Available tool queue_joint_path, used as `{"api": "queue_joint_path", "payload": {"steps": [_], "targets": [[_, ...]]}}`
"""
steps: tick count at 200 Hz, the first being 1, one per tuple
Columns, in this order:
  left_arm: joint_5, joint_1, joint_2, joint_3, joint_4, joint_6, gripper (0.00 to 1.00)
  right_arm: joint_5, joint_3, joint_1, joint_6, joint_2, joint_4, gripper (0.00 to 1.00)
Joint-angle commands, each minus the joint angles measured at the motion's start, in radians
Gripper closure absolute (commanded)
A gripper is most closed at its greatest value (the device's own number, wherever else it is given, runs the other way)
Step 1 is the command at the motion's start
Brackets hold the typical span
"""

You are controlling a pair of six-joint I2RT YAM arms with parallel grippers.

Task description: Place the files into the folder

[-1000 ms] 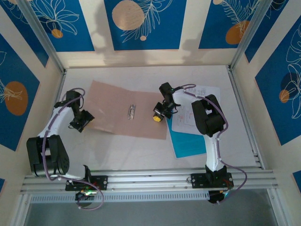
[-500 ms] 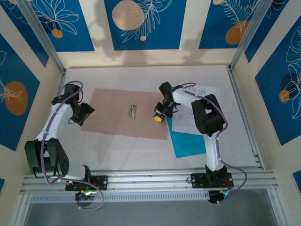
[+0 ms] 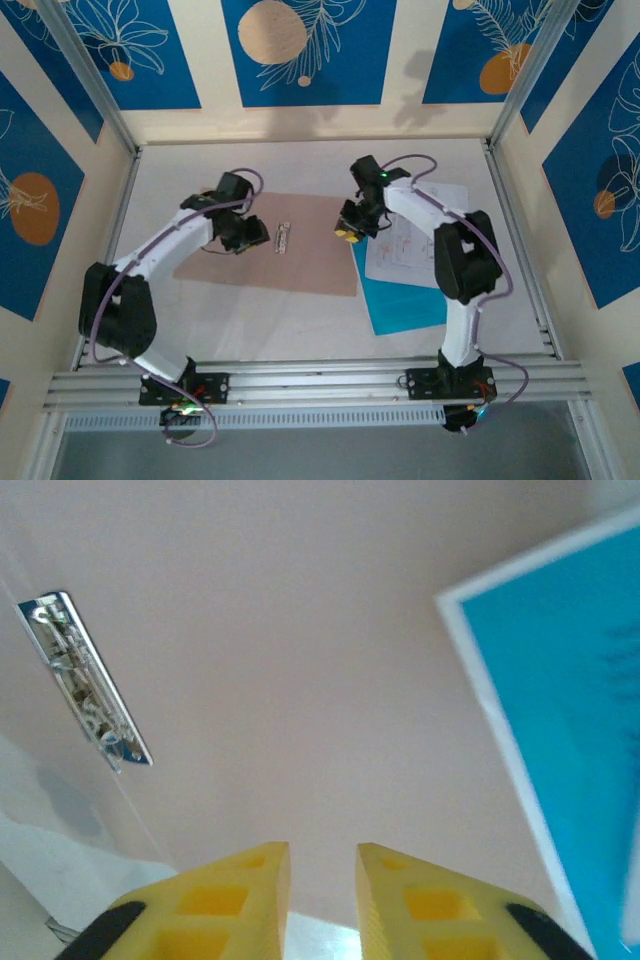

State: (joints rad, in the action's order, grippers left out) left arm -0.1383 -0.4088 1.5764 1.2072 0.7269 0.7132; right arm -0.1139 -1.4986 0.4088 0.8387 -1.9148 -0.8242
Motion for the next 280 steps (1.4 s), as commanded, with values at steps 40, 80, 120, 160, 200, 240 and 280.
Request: {"api": "queue_joint_path", "payload": {"steps": [40, 80, 120, 160, 200, 240, 280], "targets": [[-0.042, -0.159, 0.200, 0.110, -0.007, -0.115, 0.70, -0.017, 0.479, -0.136, 0.034, 0.294, -0.059, 0.78], [-0.033, -0.243, 0.318, 0.167, -0.012, -0.137, 0.70, -0.037, 0.617, -0.148, 0.077, 0.334, -0.052, 0.79], [0.012, -0.305, 0.415, 0.221, 0.016, -0.202, 0.72, -0.019, 0.646, -0.175, 0.070, 0.270, -0.024, 0.82], [0.031, -0.359, 0.461, 0.204, -0.006, -0.237, 0.73, -0.009, 0.548, -0.175, 0.010, 0.168, -0.018, 0.84], [0.051, -0.415, 0.482, 0.199, -0.018, -0.240, 0.75, -0.018, 0.456, -0.189, -0.028, 0.094, -0.035, 0.84], [0.050, -0.446, 0.467, 0.241, -0.020, -0.200, 0.71, -0.025, 0.414, -0.188, -0.036, 0.078, -0.052, 0.84], [0.042, -0.427, 0.384, 0.305, -0.016, -0.127, 0.58, 0.001, 0.426, -0.188, -0.023, 0.187, -0.051, 0.84]]}}
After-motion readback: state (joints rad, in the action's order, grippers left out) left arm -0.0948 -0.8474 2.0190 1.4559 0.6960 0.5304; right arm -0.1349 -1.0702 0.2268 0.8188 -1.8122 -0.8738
